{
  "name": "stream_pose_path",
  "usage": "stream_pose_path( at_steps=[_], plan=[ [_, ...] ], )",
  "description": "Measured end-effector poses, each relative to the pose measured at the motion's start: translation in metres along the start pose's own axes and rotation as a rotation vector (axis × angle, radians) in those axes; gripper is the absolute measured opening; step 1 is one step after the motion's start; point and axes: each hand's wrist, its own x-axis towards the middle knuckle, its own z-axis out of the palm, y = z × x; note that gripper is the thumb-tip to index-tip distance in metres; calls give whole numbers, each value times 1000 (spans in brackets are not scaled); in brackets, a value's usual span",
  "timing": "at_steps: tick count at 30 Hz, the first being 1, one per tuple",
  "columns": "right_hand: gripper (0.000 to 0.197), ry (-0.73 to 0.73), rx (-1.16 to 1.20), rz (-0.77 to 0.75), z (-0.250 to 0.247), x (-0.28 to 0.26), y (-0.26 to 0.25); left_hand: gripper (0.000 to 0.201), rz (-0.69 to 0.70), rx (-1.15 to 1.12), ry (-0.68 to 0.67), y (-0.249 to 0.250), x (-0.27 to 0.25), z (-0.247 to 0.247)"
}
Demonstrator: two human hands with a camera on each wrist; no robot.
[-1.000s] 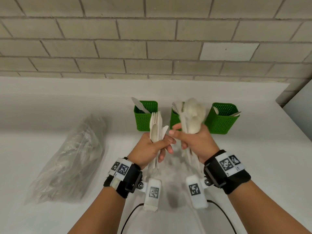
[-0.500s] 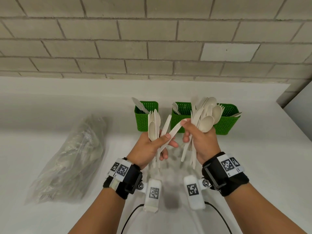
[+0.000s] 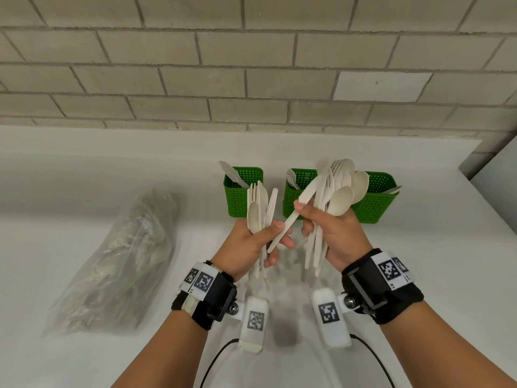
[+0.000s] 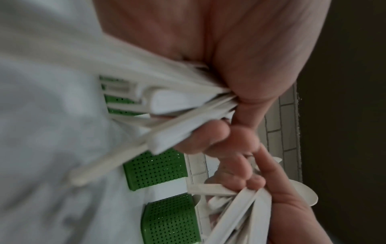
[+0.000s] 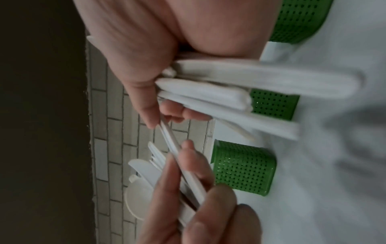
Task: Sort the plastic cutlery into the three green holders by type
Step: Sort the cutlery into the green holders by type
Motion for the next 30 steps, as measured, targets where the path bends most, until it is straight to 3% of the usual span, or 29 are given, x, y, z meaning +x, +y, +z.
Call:
stream_pose_path(
  at_steps=[6, 8, 10, 12, 13, 18, 20, 22, 27, 30],
  plan=[
    [4, 154, 388, 36, -6, 10, -16, 19, -23, 3, 10, -3, -1, -4],
    [10, 103, 175, 13, -6, 8, -14, 18, -23, 56, -36, -2, -1, -4],
    [17, -52, -75, -22, 0, 1, -11, 15, -18, 112, -115, -1, 1, -1],
    [33, -200, -144, 5, 6, -4, -6, 13, -19, 144, -192, 0, 1, 3],
    [35, -201, -165, 10, 7, -4, -4, 13, -23, 143, -207, 1, 0, 4],
    [13, 70, -133, -13, 1, 5, -5, 13, -54, 12, -75, 2, -4, -2],
    [19, 149, 20, -1, -1, 8, -7, 13, -10, -28, 22, 0, -2, -4],
    [21, 128, 106, 0, 1, 8, -8, 15, 26, -11, 58, -1, -1, -3],
    [4, -130, 25, 1, 9, -4, -4, 16, 11, -35, -6, 1, 1, 5],
    [10, -22, 123, 27, 8, 0, -4, 14, -35, -39, 35, 0, 2, 3]
  ],
)
